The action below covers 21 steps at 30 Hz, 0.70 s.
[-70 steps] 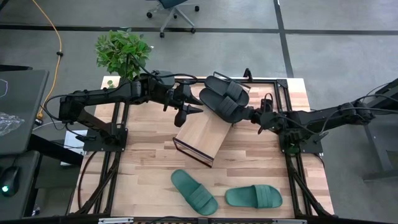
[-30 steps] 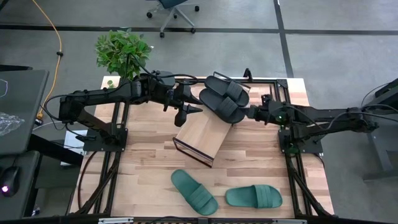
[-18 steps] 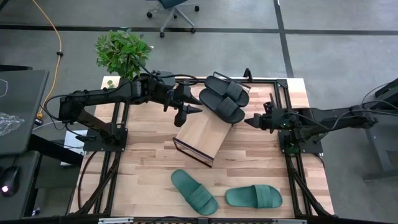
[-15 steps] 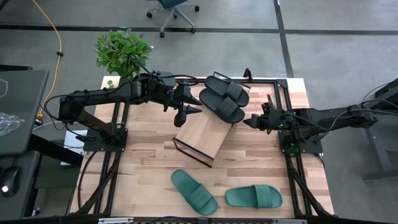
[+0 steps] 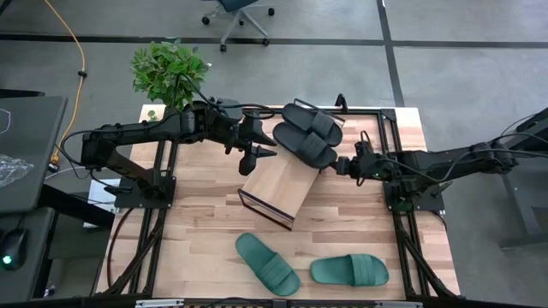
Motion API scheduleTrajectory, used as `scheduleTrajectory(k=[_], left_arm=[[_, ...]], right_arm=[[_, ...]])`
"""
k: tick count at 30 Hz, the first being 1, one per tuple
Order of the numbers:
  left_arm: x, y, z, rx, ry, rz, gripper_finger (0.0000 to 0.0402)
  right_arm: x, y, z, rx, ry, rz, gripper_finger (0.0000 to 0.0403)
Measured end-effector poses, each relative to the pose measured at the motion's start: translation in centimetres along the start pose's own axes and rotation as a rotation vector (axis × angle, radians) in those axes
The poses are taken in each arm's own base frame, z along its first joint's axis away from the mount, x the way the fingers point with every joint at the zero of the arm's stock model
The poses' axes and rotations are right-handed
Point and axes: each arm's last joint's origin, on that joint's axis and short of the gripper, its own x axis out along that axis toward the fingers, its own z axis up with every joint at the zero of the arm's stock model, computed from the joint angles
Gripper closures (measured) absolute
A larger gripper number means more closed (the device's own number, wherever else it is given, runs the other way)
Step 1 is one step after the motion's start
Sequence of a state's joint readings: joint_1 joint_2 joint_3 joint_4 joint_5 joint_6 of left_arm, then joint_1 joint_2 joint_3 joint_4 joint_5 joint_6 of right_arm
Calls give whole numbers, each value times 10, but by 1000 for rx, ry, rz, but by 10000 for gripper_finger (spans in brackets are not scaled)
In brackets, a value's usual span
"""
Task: Pick and place slides into the shelf
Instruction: Put the black slipper on the shelf
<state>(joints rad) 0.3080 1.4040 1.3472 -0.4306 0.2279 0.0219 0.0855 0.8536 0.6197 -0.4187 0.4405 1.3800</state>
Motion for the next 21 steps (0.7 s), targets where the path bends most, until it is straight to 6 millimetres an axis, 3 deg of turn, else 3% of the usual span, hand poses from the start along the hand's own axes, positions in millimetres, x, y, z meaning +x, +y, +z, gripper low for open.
scheduleTrajectory(k=[21], left_arm=[[0,0,0,24,0,0,273]], right_arm=[[0,1,1,-2,-37,5,286]])
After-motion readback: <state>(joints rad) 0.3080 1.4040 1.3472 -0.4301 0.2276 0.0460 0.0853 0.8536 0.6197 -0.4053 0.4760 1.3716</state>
